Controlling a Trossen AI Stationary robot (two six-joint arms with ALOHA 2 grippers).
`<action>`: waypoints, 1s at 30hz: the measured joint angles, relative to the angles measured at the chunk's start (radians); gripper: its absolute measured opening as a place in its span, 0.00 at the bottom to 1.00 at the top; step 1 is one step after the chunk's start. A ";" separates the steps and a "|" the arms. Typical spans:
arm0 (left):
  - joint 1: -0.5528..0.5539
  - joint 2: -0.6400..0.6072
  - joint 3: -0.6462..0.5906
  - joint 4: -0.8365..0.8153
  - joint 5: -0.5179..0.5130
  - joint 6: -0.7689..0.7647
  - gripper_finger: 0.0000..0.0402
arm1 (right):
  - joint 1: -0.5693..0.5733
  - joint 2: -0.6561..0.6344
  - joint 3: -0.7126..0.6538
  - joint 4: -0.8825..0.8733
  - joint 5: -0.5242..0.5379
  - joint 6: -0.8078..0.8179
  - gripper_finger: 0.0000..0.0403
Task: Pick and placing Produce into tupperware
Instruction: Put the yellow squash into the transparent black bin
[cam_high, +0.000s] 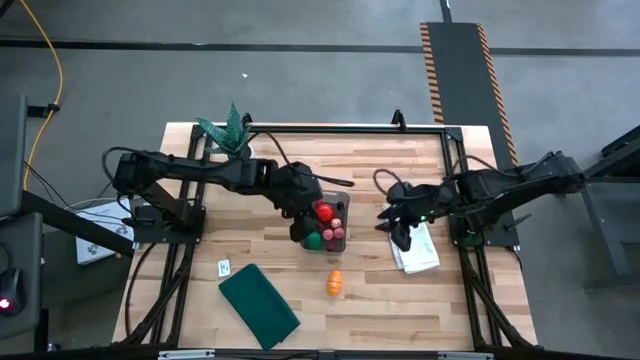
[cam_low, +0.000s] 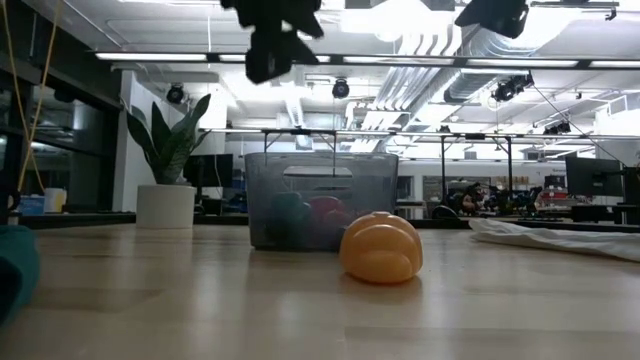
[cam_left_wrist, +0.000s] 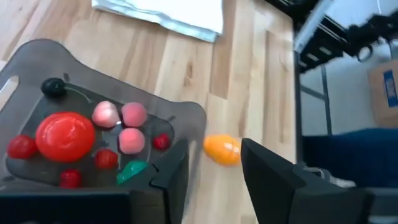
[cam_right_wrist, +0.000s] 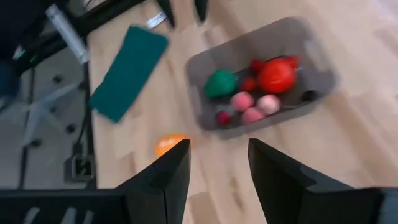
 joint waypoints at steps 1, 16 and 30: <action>0.000 0.000 0.026 -0.035 0.007 0.011 0.32 | 0.000 0.015 0.000 0.012 -0.026 -0.012 0.38; -0.122 0.000 0.223 -0.592 0.077 0.094 0.17 | 0.113 0.144 0.000 0.068 -0.169 0.013 0.38; -0.299 -0.056 0.222 -0.743 -0.127 -0.005 0.03 | 0.140 0.267 0.003 0.237 -0.210 0.060 0.38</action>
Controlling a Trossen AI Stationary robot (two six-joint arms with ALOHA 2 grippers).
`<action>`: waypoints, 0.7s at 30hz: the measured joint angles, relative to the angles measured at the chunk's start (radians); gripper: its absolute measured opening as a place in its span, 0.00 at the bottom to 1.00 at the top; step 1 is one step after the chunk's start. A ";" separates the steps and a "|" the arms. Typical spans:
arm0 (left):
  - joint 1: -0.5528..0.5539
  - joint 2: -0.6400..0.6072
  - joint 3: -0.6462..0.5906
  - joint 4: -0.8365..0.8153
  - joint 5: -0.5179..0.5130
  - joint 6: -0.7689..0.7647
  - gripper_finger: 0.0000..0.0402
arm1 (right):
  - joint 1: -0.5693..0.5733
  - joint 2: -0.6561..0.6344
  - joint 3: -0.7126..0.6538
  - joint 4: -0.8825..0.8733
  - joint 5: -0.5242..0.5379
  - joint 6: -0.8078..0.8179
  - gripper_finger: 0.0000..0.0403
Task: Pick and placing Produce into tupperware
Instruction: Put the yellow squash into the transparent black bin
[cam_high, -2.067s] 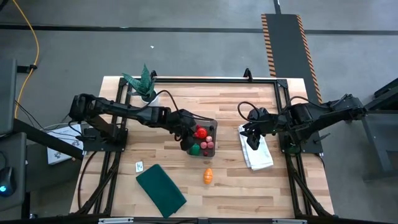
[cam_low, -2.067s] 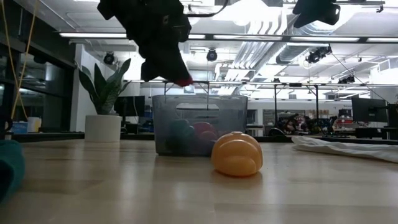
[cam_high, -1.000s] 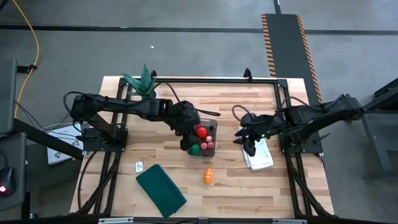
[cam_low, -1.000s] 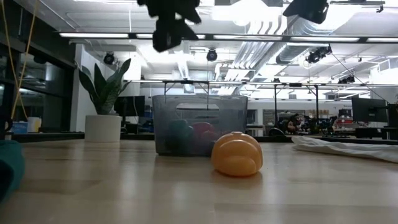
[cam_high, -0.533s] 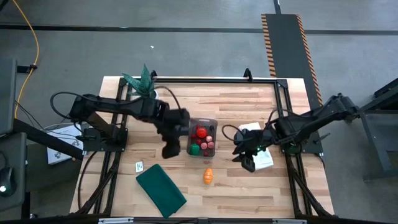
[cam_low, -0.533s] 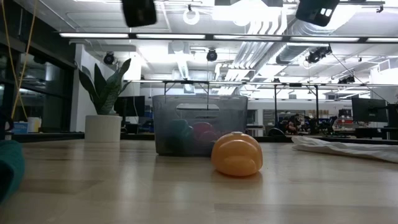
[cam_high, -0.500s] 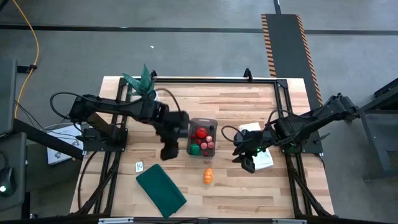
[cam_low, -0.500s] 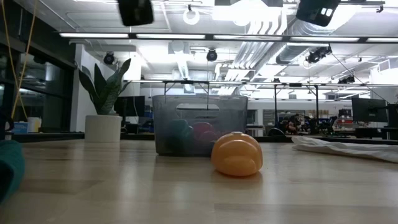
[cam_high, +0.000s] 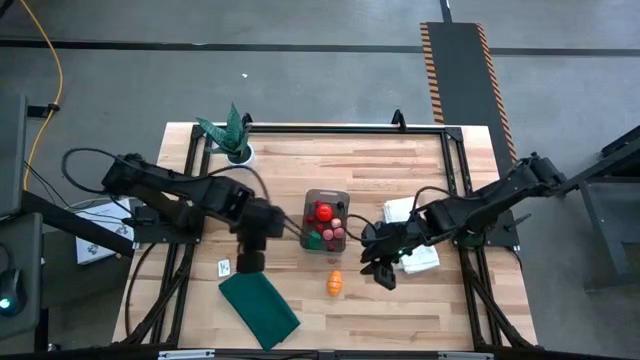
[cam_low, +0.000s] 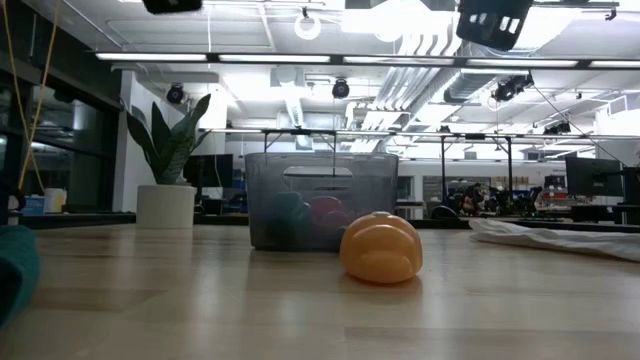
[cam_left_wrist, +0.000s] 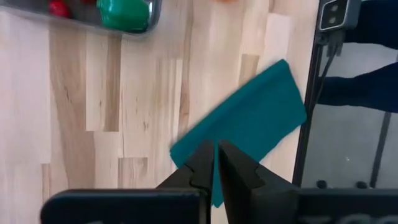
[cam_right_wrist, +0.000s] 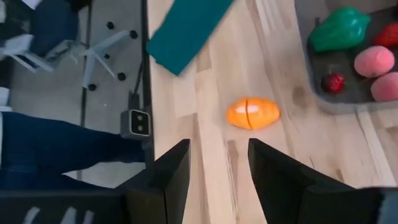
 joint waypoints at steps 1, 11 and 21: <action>-0.010 -0.017 0.000 -0.013 -0.016 -0.013 0.03 | 0.003 0.012 0.009 -0.006 0.000 0.002 0.38; -0.122 -0.227 -0.002 -0.046 -0.262 -0.201 0.02 | 0.017 0.220 0.265 -0.222 0.045 -0.065 0.38; -0.256 -0.357 -0.037 -0.054 -0.421 -0.363 0.02 | 0.026 0.424 0.563 -0.389 0.103 -0.159 0.38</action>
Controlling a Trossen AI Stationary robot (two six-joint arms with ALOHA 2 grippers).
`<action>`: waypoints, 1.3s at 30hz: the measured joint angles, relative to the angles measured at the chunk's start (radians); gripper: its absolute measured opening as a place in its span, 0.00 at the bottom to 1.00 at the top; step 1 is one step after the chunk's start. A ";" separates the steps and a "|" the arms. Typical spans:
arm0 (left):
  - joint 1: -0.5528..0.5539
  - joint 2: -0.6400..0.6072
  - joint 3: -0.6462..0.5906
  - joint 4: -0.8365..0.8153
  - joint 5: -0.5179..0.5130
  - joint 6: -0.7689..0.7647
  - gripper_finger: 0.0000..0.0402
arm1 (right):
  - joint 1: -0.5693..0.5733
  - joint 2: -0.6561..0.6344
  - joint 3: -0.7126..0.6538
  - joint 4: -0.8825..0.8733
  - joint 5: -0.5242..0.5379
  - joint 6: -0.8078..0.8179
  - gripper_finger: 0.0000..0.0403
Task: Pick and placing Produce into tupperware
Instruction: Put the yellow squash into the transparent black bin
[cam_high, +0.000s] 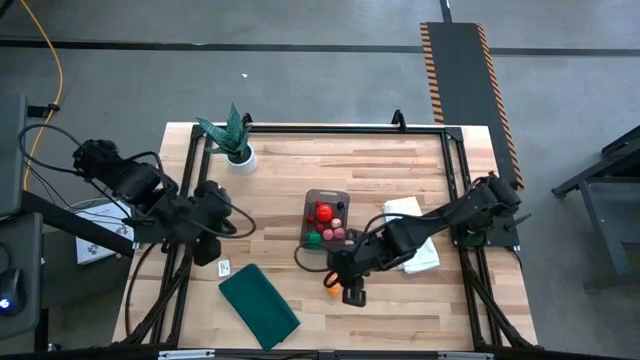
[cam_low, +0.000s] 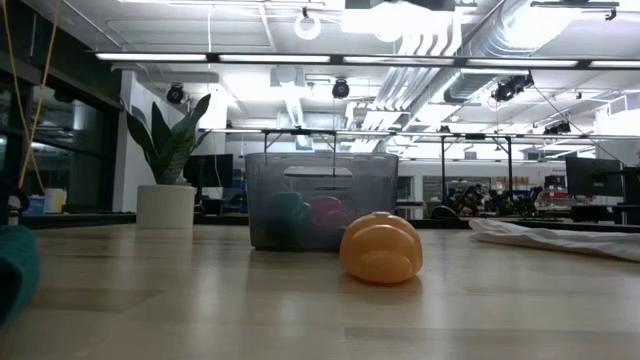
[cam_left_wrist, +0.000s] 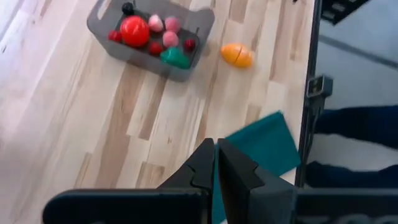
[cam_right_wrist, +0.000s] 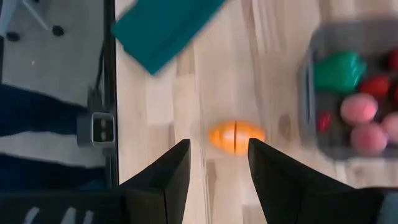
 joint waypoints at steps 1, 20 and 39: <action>-0.010 -0.003 -0.004 -0.013 0.000 -0.003 0.02 | 0.000 0.011 0.028 -0.001 0.019 -0.009 0.38; -0.190 -0.021 -0.144 -0.101 -0.038 -0.224 0.02 | 0.004 0.072 0.169 -0.003 0.123 0.677 0.33; -0.231 -0.022 -0.144 -0.094 -0.140 -0.222 0.02 | 0.038 0.214 0.169 0.003 0.170 1.005 0.26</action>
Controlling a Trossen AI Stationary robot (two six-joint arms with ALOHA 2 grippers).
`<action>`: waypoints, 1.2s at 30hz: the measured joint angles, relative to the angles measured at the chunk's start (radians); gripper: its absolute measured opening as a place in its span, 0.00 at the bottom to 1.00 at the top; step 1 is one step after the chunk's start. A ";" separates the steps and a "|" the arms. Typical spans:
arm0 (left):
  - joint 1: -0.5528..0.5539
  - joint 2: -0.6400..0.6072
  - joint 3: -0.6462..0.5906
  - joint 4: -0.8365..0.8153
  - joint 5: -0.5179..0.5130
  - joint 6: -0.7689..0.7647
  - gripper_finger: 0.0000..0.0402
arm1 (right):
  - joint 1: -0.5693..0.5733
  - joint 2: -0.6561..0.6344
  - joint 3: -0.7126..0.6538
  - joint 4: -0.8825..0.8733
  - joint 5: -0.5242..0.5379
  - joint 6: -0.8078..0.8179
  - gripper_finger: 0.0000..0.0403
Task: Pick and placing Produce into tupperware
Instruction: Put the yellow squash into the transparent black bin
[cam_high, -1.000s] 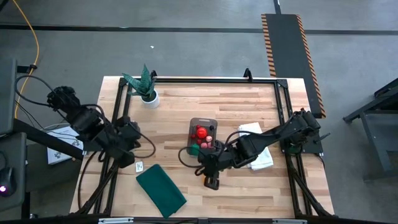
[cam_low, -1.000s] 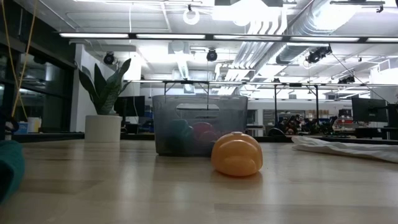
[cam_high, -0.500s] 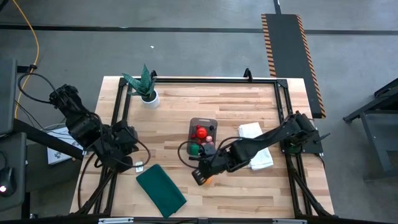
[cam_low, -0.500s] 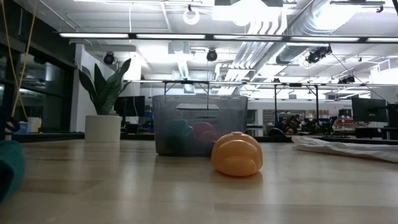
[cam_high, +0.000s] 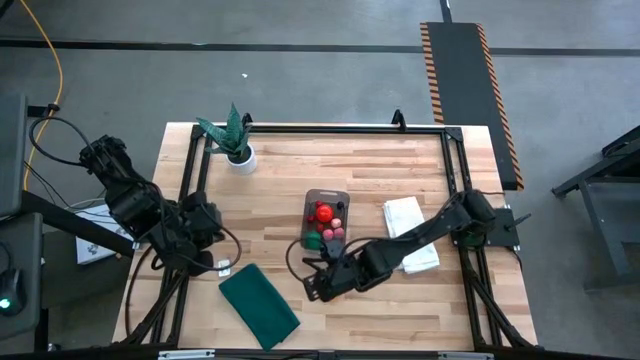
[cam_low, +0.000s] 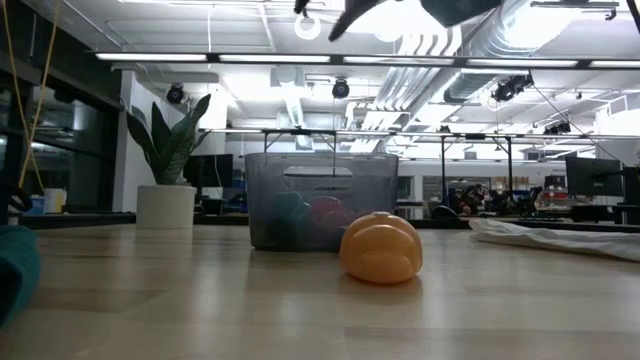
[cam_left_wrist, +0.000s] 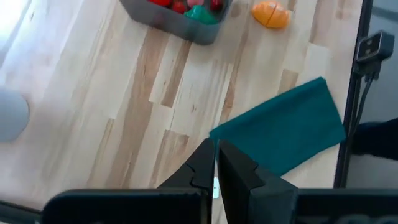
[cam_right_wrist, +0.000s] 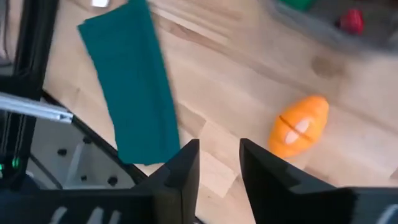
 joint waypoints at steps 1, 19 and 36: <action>0.000 -0.002 0.000 0.001 0.000 0.019 0.02 | 0.002 0.009 0.000 0.000 0.000 0.034 0.27; 0.000 -0.122 0.000 0.077 0.106 0.375 0.02 | -0.015 0.064 0.000 -0.072 -0.090 0.502 0.38; 0.000 -0.311 0.000 0.073 0.046 0.375 0.02 | -0.044 0.147 0.000 -0.067 -0.135 0.468 0.38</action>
